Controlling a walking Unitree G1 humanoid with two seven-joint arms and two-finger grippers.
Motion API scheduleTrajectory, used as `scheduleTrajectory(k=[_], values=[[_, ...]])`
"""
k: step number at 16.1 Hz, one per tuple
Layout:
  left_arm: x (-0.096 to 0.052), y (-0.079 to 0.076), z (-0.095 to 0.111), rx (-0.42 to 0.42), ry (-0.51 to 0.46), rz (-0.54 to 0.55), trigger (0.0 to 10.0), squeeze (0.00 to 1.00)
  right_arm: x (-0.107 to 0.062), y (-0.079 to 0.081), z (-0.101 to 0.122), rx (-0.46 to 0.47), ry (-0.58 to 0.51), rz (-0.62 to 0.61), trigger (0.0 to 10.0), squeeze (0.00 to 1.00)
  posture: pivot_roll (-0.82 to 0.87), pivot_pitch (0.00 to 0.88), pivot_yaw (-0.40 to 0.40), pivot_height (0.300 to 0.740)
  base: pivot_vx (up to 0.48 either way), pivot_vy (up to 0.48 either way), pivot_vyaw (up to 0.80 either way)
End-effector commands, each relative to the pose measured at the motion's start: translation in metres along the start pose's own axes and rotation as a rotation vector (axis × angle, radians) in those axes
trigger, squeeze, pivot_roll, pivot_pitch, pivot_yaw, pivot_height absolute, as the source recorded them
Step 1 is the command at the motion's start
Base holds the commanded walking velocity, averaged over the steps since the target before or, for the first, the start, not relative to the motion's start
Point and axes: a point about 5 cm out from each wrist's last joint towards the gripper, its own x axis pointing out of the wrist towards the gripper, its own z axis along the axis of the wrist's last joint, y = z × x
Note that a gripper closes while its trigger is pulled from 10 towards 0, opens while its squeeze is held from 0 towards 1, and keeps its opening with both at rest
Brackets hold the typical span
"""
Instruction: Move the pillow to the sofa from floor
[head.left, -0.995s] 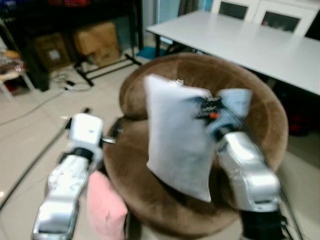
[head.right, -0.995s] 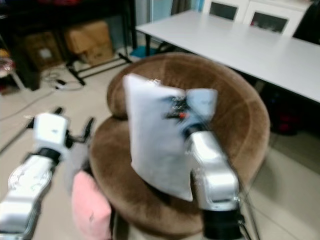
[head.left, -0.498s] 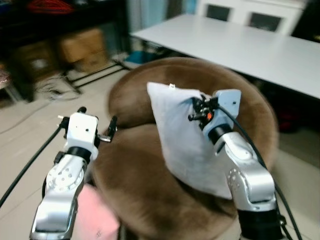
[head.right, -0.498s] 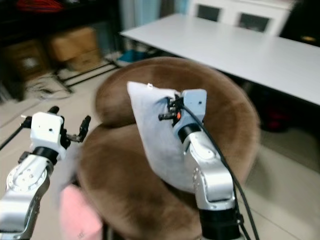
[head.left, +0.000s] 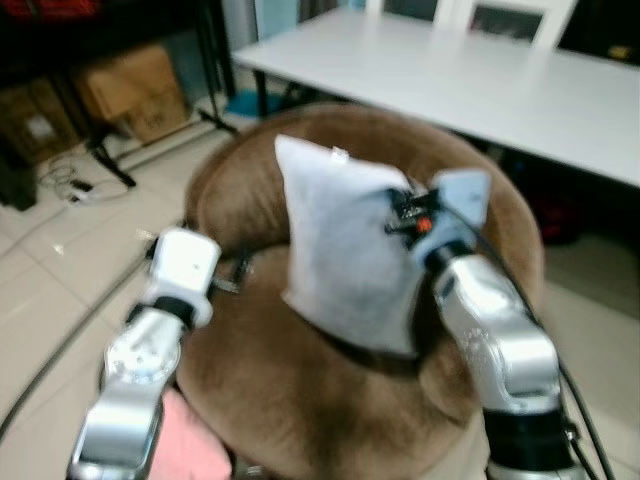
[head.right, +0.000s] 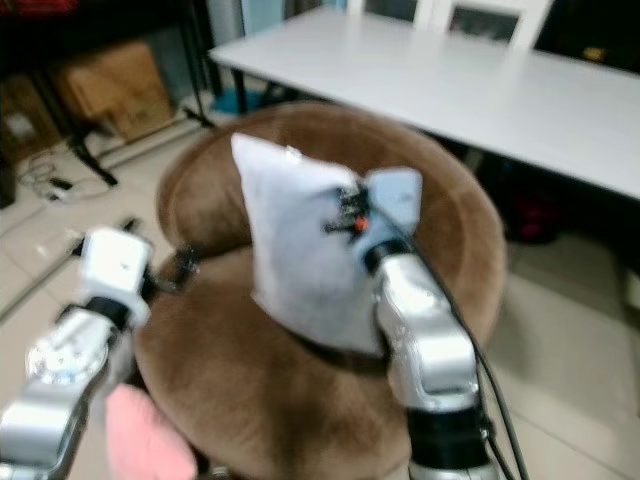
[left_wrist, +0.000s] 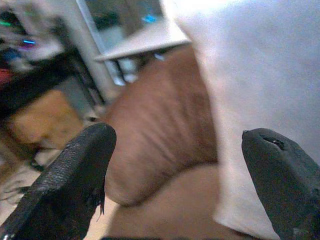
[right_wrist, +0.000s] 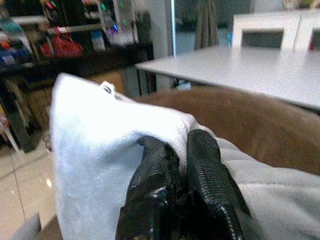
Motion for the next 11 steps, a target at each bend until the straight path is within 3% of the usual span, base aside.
scheduleTrajectory(k=[1,2,5,6,10,11], values=[[-0.004,0.004,0.000,0.017,0.013,-0.019,10.0,0.10,0.006,0.017,0.018,0.014,-0.051,0.079,10.0,0.00,0.01,0.000,-0.011,0.740,0.000,0.000,0.00],[-0.008,0.003,-0.004,0.034,0.036,-0.077,10.0,0.10,0.012,0.029,0.018,0.078,0.025,0.117,10.0,0.00,0.02,0.000,-0.015,0.740,0.000,0.000,0.00],[-0.020,-0.002,-0.011,0.090,0.094,-0.215,10.0,0.10,0.029,0.059,0.027,0.170,0.039,0.184,10.0,0.00,0.04,0.000,-0.026,0.740,0.000,0.000,0.00],[-0.021,-0.002,-0.011,0.091,0.097,-0.219,10.0,0.10,0.031,0.062,0.028,0.185,0.045,0.182,10.0,0.00,0.04,0.000,-0.026,0.740,0.000,0.000,0.00],[-0.025,0.002,-0.012,0.107,0.116,-0.231,10.0,0.11,0.055,0.076,0.025,0.394,0.150,0.127,10.0,0.00,0.05,0.000,-0.034,0.740,0.000,0.000,0.00],[-0.026,0.002,-0.013,0.111,0.119,-0.232,10.0,0.10,0.060,0.076,0.025,0.393,0.163,0.129,10.0,0.00,0.05,0.000,-0.034,0.740,0.000,0.000,0.00]])
